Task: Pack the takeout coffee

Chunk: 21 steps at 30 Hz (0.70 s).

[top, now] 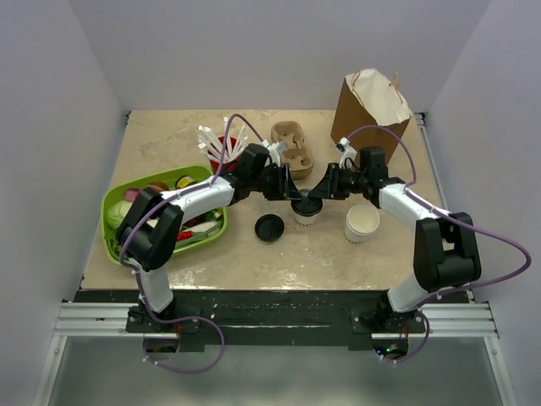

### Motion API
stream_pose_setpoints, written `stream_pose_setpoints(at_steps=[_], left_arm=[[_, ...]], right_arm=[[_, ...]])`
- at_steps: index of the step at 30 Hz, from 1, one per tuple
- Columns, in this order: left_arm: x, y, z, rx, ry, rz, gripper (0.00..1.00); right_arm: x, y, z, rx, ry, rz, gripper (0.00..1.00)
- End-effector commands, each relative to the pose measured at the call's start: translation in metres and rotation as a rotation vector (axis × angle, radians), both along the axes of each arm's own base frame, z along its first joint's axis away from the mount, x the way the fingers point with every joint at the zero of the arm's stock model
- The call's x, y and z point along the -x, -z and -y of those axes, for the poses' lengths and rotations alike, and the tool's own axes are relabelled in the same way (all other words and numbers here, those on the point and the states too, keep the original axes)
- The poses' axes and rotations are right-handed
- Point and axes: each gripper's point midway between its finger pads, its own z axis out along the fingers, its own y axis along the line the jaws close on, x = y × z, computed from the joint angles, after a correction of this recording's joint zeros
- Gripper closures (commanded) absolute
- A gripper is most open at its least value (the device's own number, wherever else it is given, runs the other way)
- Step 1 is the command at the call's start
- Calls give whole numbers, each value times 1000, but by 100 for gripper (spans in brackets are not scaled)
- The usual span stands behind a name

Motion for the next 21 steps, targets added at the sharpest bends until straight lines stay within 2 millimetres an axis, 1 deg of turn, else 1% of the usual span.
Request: stream_pose_setpoints(at_steps=[1,2,3,4,6,7,8,9,10,11,12,13,14,15,17,18,19,21], left_arm=[[-2,10,-10,-71,-26,15,57],[-2,7,-10,-69,-25,23,54],[-2,2,-10,-67,-19,38,52],[-1,1,-10,-66,-16,42,46],[0,-8,-11,-55,-3,64,38],[1,-10,-11,-53,2,69,31],[2,-13,-11,-50,6,76,28],[2,-22,-12,-42,10,97,25],[2,-26,-12,-38,11,107,19],[3,-31,-12,-36,13,120,16],[3,-42,-14,-25,9,141,13],[2,-48,-15,-24,6,157,6],[2,-52,-17,-26,0,170,1],[2,-64,-19,-20,-10,195,0],[0,-72,-25,-30,-31,220,0],[1,-81,-27,-26,-40,237,0],[0,-83,-30,-33,-51,242,0],[1,-86,-32,-36,-58,249,0]], right_arm=[[25,18,0,49,-42,-44,69],[24,14,-1,49,-43,-29,65],[24,12,-2,49,-48,-24,64],[23,10,-2,49,-47,-18,63],[19,2,-1,57,-35,7,55],[17,-1,0,61,-27,17,50],[13,-9,0,59,-22,36,47],[9,-17,3,68,8,54,41],[6,-24,3,68,18,69,37],[1,-35,3,70,19,102,33],[-2,-48,5,74,28,145,25],[-5,-55,8,86,46,167,22],[-8,-67,8,88,49,194,20],[-8,-79,9,87,52,226,17],[-8,-92,9,79,57,257,10],[-6,-95,10,79,60,255,9],[-4,-100,11,80,67,263,7],[3,-92,18,104,99,220,7]])
